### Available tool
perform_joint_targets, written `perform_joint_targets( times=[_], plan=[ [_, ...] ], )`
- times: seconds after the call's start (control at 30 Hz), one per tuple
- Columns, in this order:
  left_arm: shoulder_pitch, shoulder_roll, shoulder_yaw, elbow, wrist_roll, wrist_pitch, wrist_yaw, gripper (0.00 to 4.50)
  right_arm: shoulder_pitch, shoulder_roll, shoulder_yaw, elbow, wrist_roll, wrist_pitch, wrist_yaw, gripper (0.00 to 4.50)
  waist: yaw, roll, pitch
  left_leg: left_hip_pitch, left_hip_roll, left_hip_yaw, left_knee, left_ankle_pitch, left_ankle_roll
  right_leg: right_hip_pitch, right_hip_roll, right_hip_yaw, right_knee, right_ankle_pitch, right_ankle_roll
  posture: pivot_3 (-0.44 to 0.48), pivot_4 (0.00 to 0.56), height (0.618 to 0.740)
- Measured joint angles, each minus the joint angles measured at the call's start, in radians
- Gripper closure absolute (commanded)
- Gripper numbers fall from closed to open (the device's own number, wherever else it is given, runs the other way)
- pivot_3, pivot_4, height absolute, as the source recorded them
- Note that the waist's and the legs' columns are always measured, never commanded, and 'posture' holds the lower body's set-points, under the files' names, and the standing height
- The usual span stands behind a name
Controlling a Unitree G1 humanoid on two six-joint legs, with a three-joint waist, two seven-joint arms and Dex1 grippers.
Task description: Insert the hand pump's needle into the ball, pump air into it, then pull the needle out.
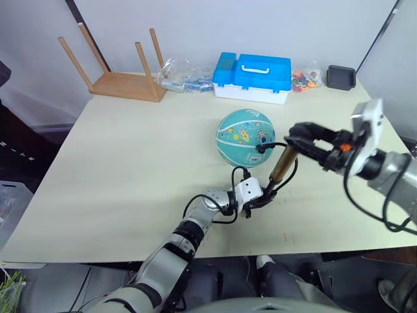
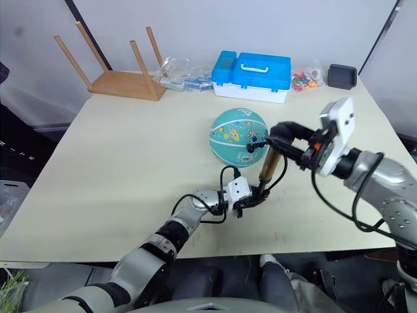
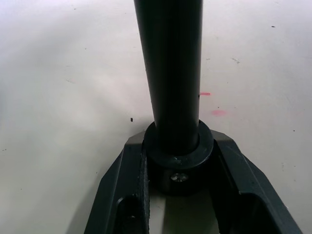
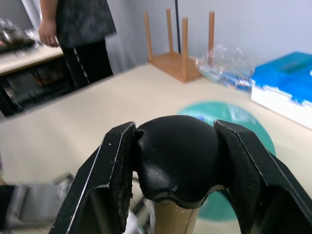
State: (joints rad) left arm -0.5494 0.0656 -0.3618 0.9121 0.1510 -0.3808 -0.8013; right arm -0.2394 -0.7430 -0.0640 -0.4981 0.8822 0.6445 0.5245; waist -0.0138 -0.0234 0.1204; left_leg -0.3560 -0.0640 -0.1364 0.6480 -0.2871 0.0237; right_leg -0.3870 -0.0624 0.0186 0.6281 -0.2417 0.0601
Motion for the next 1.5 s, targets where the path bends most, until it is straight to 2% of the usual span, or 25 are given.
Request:
perform_joint_targets(
  times=[0.03, 0.07, 0.17, 0.23, 0.4, 0.57, 0.67, 0.73, 0.8, 0.97, 1.07, 1.13, 1.3, 1.33, 1.5],
  plan=[
    [0.002, 0.001, 0.000, 0.000, 0.000, 0.000, 0.002, 3.42, 0.004, 0.008, 0.016, 0.009, -0.021, -0.015, 0.007, 2.45, -0.001, 0.000, 0.000, 0.002, 0.000, 0.000, 0.000, 0.000, 0.000, 0.002, 0.000, 0.000, 0.000, 0.000, 0.000, 0.000, 0.150, 0.740],
    [0.007, 0.004, 0.000, 0.004, 0.000, 0.000, 0.011, 3.42, 0.020, 0.052, 0.078, 0.058, -0.097, -0.069, 0.027, 2.45, -0.003, -0.001, 0.000, 0.011, 0.002, 0.001, -0.005, 0.000, 0.000, 0.010, -0.001, 0.001, -0.002, -0.003, 0.004, 0.000, 0.150, 0.740],
    [0.010, 0.008, 0.002, 0.004, 0.000, 0.002, 0.014, 3.42, 0.025, 0.100, 0.150, 0.133, -0.184, -0.141, 0.055, 2.45, -0.005, -0.003, -0.003, 0.013, 0.004, 0.001, -0.007, 0.000, 0.000, 0.010, 0.001, 0.001, -0.002, -0.003, 0.003, 0.000, 0.150, 0.740],
    [0.015, 0.007, 0.004, 0.004, -0.002, 0.003, 0.018, 3.42, 0.032, 0.125, 0.196, 0.172, -0.251, -0.191, 0.077, 2.45, -0.005, 0.000, -0.005, 0.014, 0.005, 0.000, -0.007, 0.000, 0.000, 0.010, 0.006, 0.001, -0.002, -0.004, 0.002, 0.000, 0.150, 0.740],
    [0.018, 0.008, 0.004, -0.003, -0.002, 0.004, 0.020, 3.42, 0.024, 0.125, 0.161, 0.159, -0.252, -0.166, 0.099, 2.45, -0.004, 0.002, -0.006, 0.013, 0.006, 0.000, -0.007, 0.000, -0.001, 0.010, 0.006, 0.002, -0.001, -0.003, 0.001, 0.000, 0.150, 0.740],
    [0.026, 0.008, -0.001, -0.041, -0.002, 0.004, 0.015, 3.42, -0.006, 0.048, 0.074, 0.097, -0.134, -0.001, 0.104, 2.45, -0.001, 0.007, 0.003, 0.008, 0.005, 0.001, -0.006, 0.000, -0.001, 0.005, 0.000, 0.003, -0.002, -0.001, -0.003, 0.000, 0.150, 0.740],
    [0.022, 0.005, -0.001, -0.050, -0.005, 0.004, 0.000, 3.42, -0.059, -0.001, -0.019, 0.051, 0.001, 0.118, 0.083, 2.45, 0.001, 0.011, 0.008, 0.004, 0.004, 0.001, -0.006, 0.000, -0.001, 0.002, -0.001, 0.002, -0.002, 0.000, -0.003, 0.000, 0.150, 0.740],
    [0.015, 0.001, -0.001, -0.049, -0.008, 0.004, -0.007, 3.42, -0.102, -0.039, -0.079, 0.035, 0.089, 0.177, 0.062, 2.45, 0.004, 0.013, 0.010, -0.004, 0.003, 0.001, -0.004, 0.000, -0.001, -0.005, -0.002, 0.001, -0.001, 0.000, -0.003, 0.000, 0.150, 0.740],
    [0.011, -0.001, -0.002, -0.048, -0.009, 0.004, -0.011, 3.42, -0.141, -0.066, -0.130, 0.021, 0.160, 0.210, 0.047, 2.45, 0.006, 0.014, 0.011, -0.010, 0.002, 0.000, 0.000, 0.001, -0.002, -0.010, -0.003, 0.000, 0.001, 0.001, -0.003, 0.000, 0.150, 0.740],
    [-0.007, -0.012, -0.003, -0.024, -0.009, 0.004, -0.011, 3.42, -0.244, -0.139, -0.252, 0.006, 0.361, 0.273, -0.036, 2.45, 0.012, 0.013, 0.014, -0.012, -0.002, 0.000, 0.001, 0.000, 0.001, -0.010, -0.008, 0.000, 0.000, 0.002, -0.001, 0.000, 0.150, 0.740],
    [-0.016, -0.013, -0.003, -0.014, -0.009, 0.004, -0.012, 3.42, -0.245, -0.144, -0.257, 0.003, 0.396, 0.287, -0.070, 2.45, 0.013, 0.011, 0.015, -0.012, -0.002, 0.000, 0.001, 0.000, 0.001, -0.009, -0.008, 0.000, 0.000, 0.002, 0.000, 0.000, 0.150, 0.740],
    [-0.017, -0.013, -0.003, -0.012, -0.009, 0.004, -0.012, 3.42, -0.239, -0.140, -0.257, -0.003, 0.390, 0.284, -0.074, 2.45, 0.014, 0.011, 0.015, -0.012, -0.002, 0.000, 0.001, 0.000, 0.001, -0.009, -0.007, 0.000, 0.000, 0.002, 0.000, 0.000, 0.150, 0.740],
    [-0.010, -0.011, -0.002, -0.010, -0.009, 0.004, -0.011, 3.42, -0.132, -0.034, -0.217, -0.047, 0.294, 0.180, -0.055, 2.45, 0.013, 0.009, 0.012, -0.008, -0.002, 0.001, 0.001, 0.000, 0.001, -0.007, -0.007, 0.001, 0.001, 0.003, 0.000, 0.000, 0.150, 0.740],
    [0.001, -0.005, -0.002, -0.016, -0.009, 0.008, -0.009, 3.42, -0.077, 0.000, -0.178, -0.046, 0.224, 0.128, -0.028, 2.45, 0.009, 0.005, 0.005, -0.006, -0.001, 0.001, 0.001, 0.000, 0.001, -0.006, -0.005, 0.001, 0.001, 0.002, 0.000, 0.000, 0.150, 0.740],
    [0.026, 0.012, 0.000, -0.049, -0.009, 0.029, 0.000, 3.42, 0.011, 0.067, -0.046, -0.020, 0.036, 0.005, 0.037, 2.45, -0.006, 0.003, -0.001, 0.000, 0.002, 0.002, 0.000, 0.000, 0.001, -0.002, 0.000, 0.003, 0.001, 0.002, 0.000, 0.000, 0.150, 0.740]
  ],
)
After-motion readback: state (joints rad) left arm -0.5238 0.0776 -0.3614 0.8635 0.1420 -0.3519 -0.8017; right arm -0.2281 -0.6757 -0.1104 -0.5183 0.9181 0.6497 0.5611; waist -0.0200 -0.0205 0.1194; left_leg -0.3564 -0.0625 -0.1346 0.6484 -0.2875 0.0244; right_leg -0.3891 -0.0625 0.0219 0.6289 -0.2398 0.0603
